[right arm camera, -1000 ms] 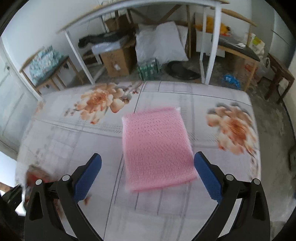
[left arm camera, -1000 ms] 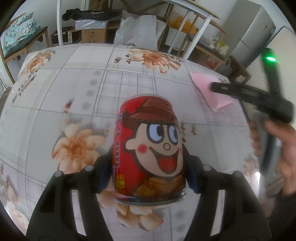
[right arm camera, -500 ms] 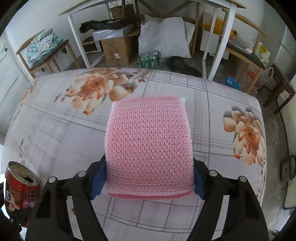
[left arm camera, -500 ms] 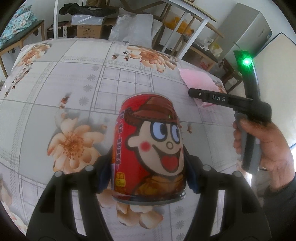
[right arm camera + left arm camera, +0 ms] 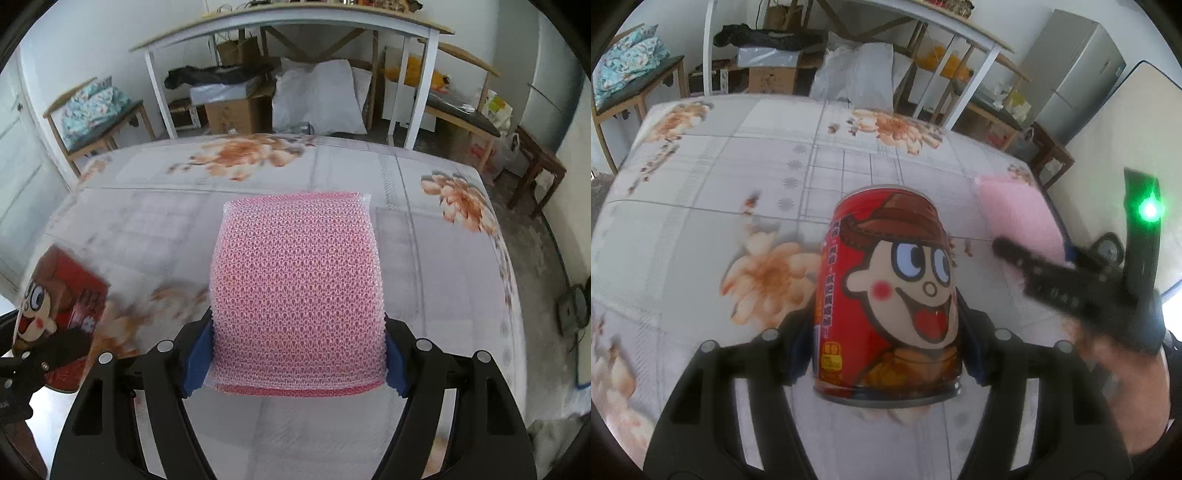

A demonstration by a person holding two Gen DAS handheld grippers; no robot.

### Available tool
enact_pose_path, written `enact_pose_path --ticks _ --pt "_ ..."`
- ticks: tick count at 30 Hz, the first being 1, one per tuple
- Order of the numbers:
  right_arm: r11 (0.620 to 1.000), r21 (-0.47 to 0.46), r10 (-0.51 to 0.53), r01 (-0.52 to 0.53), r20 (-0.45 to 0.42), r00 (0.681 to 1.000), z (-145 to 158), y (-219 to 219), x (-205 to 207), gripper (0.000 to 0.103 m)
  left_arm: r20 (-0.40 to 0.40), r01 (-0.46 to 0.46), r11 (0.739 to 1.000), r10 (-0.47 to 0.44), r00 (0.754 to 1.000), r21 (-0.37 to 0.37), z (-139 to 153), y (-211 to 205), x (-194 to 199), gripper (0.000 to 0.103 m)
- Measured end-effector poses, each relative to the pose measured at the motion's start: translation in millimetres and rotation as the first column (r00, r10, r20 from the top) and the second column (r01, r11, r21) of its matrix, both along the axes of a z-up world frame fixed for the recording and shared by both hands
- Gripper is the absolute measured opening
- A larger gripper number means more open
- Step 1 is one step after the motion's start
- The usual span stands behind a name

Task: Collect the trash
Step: 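Carry the red can and pink sponge over the blue basket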

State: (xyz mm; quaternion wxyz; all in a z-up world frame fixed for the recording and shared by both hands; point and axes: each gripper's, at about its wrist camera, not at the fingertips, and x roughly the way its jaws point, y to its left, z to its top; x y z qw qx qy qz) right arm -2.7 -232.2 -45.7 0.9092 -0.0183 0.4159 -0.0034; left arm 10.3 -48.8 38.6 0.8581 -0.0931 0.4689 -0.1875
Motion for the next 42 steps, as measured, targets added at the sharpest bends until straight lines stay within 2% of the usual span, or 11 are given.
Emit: enact_pose_path --ticks 9,15,21,27,30,33,35,36,37,39,42 --pt "0.993 0.001 0.114 -0.115 0.067 0.991 30 89 -73 0.073 0.093 -0.067 0.998 0.067 0.993 -0.005 51 68 -87 0.061" --pt "0.969 -0.012 0.246 -0.246 0.119 0.962 49 172 -133 0.073 0.160 -0.180 0.984 0.175 0.972 0.017 88 143 -165 0.061" --pt "0.916 0.000 0.397 -0.400 0.120 0.910 46 258 -191 0.073 0.183 -0.307 0.951 0.296 0.937 0.035 100 215 -244 0.061" --pt "0.848 0.010 0.526 -0.529 0.101 0.845 37 333 -240 0.073 0.172 -0.452 0.890 0.436 0.883 0.063 90 286 -327 0.061" --pt "0.801 0.008 0.595 -0.599 0.100 0.797 34 374 -267 0.073 0.136 -0.536 0.840 0.524 0.841 0.084 72 325 -375 0.061" --pt "0.735 0.019 0.673 -0.678 0.107 0.732 30 417 -302 0.073 0.080 -0.637 0.758 0.632 0.770 0.141 37 368 -432 0.061" --pt "0.672 0.032 0.734 -0.740 0.105 0.671 19 451 -331 0.073 0.036 -0.680 0.713 0.685 0.728 0.171 11 388 -463 0.061" --pt "0.656 0.039 0.748 -0.754 0.101 0.656 14 460 -340 0.073 0.003 -0.705 0.679 0.720 0.694 0.204 -9 401 -482 0.061" --pt "0.621 0.056 0.777 -0.782 0.094 0.623 2 477 -356 0.073 -0.029 -0.719 0.661 0.740 0.672 0.213 -26 411 -497 0.061" --pt "0.585 0.070 0.805 -0.808 0.072 0.589 -18 496 -375 0.073 -0.107 -0.739 0.628 0.775 0.623 0.241 -67 427 -525 0.061" --pt "0.526 0.082 0.849 -0.847 0.011 0.528 -56 525 -405 0.073 -0.206 -0.740 0.610 0.792 0.574 0.284 -125 443 -552 0.061"
